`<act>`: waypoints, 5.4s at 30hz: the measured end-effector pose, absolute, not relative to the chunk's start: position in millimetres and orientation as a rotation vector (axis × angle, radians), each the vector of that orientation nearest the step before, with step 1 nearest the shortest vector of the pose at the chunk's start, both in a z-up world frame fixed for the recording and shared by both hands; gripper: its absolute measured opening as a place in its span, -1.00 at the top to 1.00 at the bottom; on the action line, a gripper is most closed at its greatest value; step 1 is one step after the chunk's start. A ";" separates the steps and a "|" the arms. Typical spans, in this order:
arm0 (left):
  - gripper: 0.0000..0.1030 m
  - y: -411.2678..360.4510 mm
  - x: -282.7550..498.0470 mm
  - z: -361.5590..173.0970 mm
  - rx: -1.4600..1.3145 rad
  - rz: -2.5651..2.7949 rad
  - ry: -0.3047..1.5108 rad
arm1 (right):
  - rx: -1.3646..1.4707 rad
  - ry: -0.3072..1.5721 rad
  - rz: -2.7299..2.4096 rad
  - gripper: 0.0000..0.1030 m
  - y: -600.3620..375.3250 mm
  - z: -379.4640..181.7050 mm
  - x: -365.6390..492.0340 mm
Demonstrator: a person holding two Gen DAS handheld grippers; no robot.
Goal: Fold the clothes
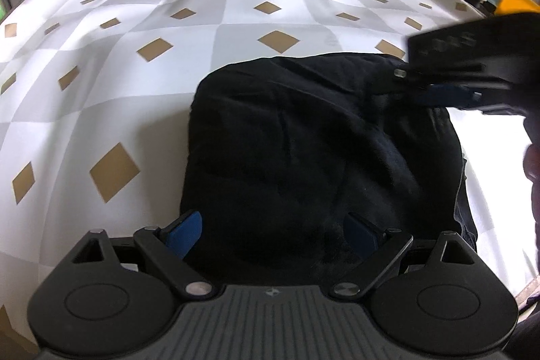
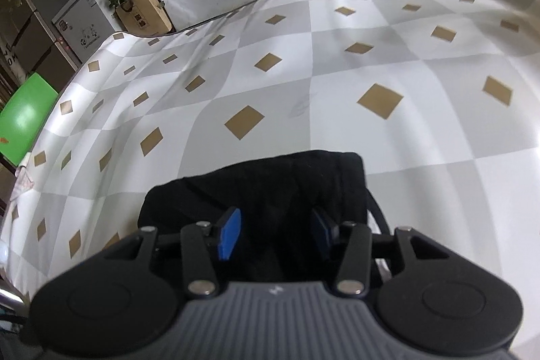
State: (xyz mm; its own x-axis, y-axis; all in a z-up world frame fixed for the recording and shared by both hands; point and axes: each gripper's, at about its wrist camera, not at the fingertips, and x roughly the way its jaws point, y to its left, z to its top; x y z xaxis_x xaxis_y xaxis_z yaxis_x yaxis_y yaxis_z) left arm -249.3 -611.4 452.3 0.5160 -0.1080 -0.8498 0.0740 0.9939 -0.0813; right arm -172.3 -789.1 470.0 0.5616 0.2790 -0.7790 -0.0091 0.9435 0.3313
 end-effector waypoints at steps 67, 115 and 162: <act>-0.84 -571.0 -266.0 434.9 -0.162 -0.019 1.116 | 0.367 1.104 -0.274 -0.06 -838.8 445.4 -293.3; -0.84 -585.9 -208.3 430.5 -0.136 -0.010 1.095 | 0.175 1.016 -0.137 -0.61 -799.2 430.9 -267.8; -0.90 -604.5 -185.1 426.3 -0.117 -0.054 1.083 | 0.145 0.984 -0.156 -0.92 -793.9 423.6 -260.6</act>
